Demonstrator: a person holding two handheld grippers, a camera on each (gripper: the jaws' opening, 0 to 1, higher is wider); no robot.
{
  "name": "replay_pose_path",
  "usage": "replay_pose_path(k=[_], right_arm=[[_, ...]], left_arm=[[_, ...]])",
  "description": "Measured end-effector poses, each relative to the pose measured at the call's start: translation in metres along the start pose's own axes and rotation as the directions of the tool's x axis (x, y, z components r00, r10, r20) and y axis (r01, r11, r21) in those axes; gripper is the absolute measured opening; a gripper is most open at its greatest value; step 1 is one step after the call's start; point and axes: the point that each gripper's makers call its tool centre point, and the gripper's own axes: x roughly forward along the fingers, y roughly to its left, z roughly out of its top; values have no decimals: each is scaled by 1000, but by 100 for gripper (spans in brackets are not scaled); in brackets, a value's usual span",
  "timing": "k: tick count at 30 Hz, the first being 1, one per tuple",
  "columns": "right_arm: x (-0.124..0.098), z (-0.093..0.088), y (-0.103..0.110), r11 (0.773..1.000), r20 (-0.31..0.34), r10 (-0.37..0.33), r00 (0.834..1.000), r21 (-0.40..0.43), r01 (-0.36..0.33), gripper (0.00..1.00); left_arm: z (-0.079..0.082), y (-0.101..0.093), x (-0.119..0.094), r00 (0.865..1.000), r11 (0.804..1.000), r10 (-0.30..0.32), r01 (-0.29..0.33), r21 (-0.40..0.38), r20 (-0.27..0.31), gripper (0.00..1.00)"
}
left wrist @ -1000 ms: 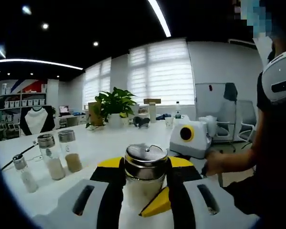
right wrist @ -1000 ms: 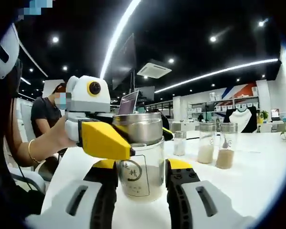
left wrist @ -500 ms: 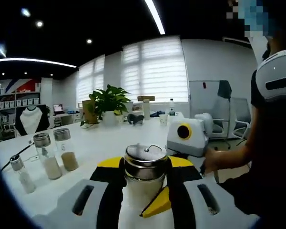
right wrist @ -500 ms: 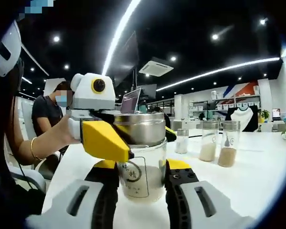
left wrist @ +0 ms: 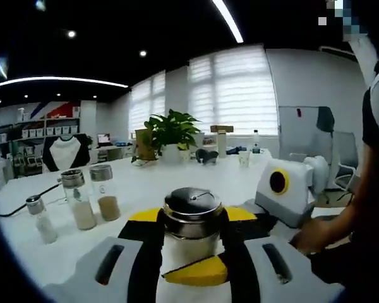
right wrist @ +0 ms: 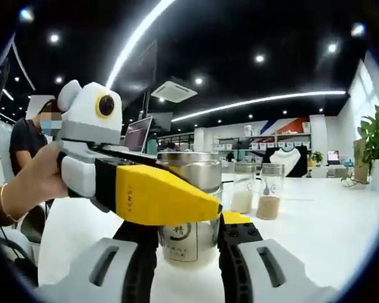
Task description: Rotate the seasoning bottle until the label or dispensing opening points toward the visible target arrow and the bottle remains upright within the marked orientation range
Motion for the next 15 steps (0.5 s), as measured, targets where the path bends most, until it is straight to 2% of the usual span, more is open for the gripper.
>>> replay_pose_path(k=[2, 5, 11, 15], right_arm=[[0, 2, -3, 1000, 13, -28, 1000, -1, 28, 33], [2, -1, -4, 999, 6, -40, 999, -20, 40, 33], [2, 1, -7, 997, 4, -65, 998, -42, 65, 33], [3, -1, -8, 995, 0, -88, 996, -54, 87, 33]], left_arm=[[2, 3, 1, 998, 999, 50, -49, -19, 29, 38], [-2, 7, 2, 990, 989, 137, -136, -58, 23, 39], [-2, 9, -1, 975, 973, 219, -216, -77, 29, 38], [-3, 10, -3, 962, 961, 272, -271, -50, 20, 38]])
